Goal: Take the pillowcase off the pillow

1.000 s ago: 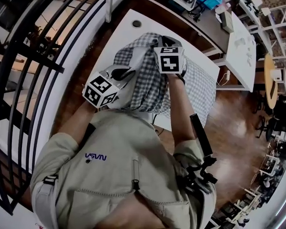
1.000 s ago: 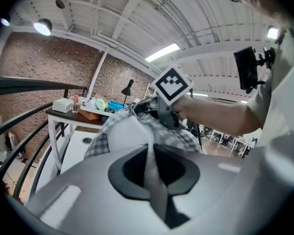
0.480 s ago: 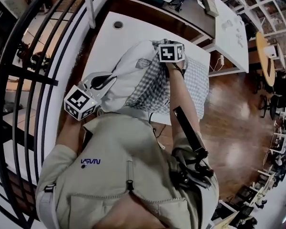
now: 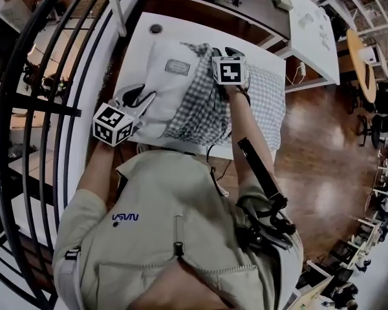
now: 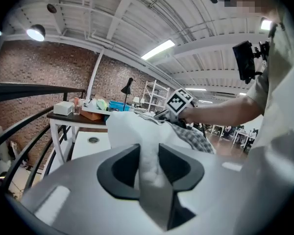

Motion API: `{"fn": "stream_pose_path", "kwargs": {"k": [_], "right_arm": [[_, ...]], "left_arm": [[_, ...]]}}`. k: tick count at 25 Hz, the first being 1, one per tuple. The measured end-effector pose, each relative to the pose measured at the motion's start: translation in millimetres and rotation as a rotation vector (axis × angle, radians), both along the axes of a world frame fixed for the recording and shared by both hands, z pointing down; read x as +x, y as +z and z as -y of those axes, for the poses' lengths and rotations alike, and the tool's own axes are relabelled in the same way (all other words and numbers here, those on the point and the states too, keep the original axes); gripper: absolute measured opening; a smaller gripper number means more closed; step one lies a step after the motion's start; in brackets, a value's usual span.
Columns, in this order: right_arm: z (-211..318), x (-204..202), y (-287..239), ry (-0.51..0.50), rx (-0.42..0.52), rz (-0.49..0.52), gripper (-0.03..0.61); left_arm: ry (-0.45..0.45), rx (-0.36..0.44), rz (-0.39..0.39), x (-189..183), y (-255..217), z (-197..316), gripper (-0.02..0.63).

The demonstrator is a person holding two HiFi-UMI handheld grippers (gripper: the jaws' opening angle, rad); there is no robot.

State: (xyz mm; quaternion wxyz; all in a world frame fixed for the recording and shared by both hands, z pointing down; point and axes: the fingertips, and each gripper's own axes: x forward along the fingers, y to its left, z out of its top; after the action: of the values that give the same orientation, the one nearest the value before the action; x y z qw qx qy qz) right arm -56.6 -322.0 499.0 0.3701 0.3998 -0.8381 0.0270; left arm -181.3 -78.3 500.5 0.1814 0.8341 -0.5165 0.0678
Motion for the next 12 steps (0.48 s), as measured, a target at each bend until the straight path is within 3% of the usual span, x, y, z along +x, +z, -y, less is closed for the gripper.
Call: {"fn": "stream_pose_path", "kwargs": {"k": [3, 7, 10, 12], "right_arm": [[-41, -3, -33, -0.022, 0.060, 0.142, 0.130], [-124, 25, -56, -0.011, 0.100, 0.244, 0.130], [-182, 64, -42, 0.056, 0.093, 0.210, 0.130], [-214, 90, -16, 0.113, 0.063, 0.143, 0.130]], "left_arm": [[-0.035, -0.013, 0.008, -13, -4, -9, 0.183], [-0.073, -0.006, 0.046, -17, -15, -46, 0.204], [-0.053, -0.065, 0.089, -5, -2, -70, 0.235], [-0.015, -0.142, 0.128, 9, 25, -78, 0.293]]}}
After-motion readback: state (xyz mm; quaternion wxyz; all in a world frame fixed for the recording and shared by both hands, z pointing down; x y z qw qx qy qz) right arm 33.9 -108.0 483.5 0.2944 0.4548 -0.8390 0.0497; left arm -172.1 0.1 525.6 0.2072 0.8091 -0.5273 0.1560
